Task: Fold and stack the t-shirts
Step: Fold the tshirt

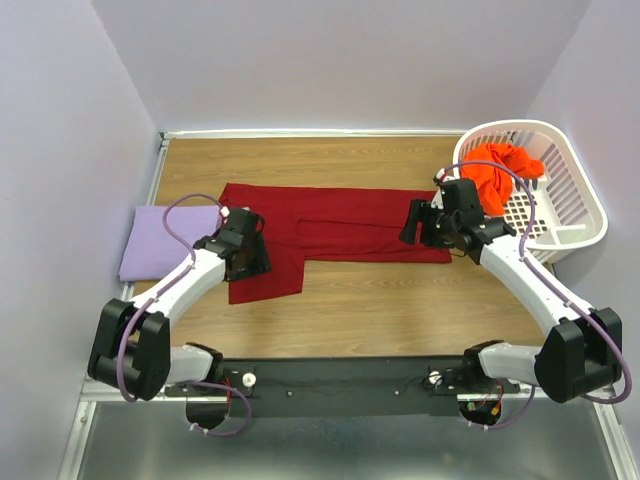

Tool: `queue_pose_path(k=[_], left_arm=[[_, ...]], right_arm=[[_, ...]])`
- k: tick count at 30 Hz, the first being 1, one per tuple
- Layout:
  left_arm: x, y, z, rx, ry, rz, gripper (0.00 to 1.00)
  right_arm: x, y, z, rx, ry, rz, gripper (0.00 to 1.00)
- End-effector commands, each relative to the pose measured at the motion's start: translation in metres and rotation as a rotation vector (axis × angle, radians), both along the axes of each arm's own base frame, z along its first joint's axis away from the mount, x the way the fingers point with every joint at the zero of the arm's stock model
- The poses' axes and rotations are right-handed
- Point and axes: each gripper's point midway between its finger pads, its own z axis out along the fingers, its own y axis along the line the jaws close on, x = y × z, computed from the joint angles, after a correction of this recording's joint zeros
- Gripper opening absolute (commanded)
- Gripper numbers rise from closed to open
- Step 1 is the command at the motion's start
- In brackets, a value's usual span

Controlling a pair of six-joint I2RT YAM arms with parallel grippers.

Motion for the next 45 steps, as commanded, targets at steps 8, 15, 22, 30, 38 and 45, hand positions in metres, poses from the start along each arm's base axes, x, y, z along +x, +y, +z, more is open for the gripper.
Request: queue_pose_path(k=[8,15,22,30,38,45], left_arm=[[-0.016,-0.007,-0.053,0.041,0.121,0.026,0.52],[-0.023,-0.008,-0.064,0.074,0.156,0.018,0.33],[-0.015,-0.006,-0.054,0.127,0.142,0.019,0.00],[0.066,0.006,0.025,0.314,-0.074,0.048,0.00],[0.148,0.005,0.047,0.446,-0.168,0.035,0.00],[0.213,0.003,0.062,0.511,-0.252,0.052,0.00]], right_arm=[[-0.009,0.008,-0.010,0.027,-0.027,0.074,0.81],[-0.013,0.006,-0.020,0.019,-0.017,0.078,0.81],[-0.010,0.006,-0.021,0.008,-0.018,0.080,0.81],[-0.011,0.007,-0.020,0.011,-0.020,0.095,0.81],[-0.015,0.006,-0.022,0.006,-0.024,0.108,0.81],[-0.019,0.012,-0.020,0.028,-0.023,0.144,0.81]])
